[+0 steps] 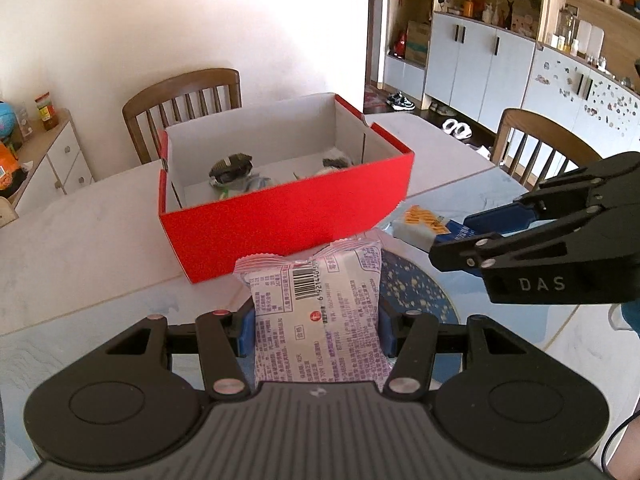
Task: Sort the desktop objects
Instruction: 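Lift both held packets and carry them over the red box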
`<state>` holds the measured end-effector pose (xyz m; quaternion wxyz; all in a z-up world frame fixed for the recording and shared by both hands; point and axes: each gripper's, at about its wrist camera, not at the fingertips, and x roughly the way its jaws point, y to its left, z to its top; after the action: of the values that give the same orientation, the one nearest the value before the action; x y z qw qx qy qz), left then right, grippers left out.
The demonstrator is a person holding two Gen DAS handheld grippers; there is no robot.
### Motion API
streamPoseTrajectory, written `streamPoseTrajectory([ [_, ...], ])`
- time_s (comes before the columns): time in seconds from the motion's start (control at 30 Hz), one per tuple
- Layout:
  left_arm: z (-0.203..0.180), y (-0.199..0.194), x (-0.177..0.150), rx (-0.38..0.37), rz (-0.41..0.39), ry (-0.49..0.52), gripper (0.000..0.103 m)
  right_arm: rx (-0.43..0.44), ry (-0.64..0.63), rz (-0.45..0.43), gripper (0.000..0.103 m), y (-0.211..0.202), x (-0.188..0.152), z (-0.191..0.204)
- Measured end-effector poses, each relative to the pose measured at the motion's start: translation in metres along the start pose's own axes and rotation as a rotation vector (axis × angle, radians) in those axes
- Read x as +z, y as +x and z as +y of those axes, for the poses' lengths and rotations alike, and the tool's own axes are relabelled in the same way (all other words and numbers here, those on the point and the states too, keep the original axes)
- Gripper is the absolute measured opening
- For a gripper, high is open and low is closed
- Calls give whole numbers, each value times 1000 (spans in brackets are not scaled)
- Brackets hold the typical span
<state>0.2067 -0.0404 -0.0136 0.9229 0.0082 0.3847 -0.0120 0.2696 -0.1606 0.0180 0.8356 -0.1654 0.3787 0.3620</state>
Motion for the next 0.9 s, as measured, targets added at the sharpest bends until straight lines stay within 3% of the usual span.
streamPoseTrajectory([
  [0.63,47,4,80,32,-83,-65,55,-36,32,-100,37,-9,63,-4],
  [0.9,65,22,98,16,-51,-54,55,-48,38,-101,37,4,82,-5],
])
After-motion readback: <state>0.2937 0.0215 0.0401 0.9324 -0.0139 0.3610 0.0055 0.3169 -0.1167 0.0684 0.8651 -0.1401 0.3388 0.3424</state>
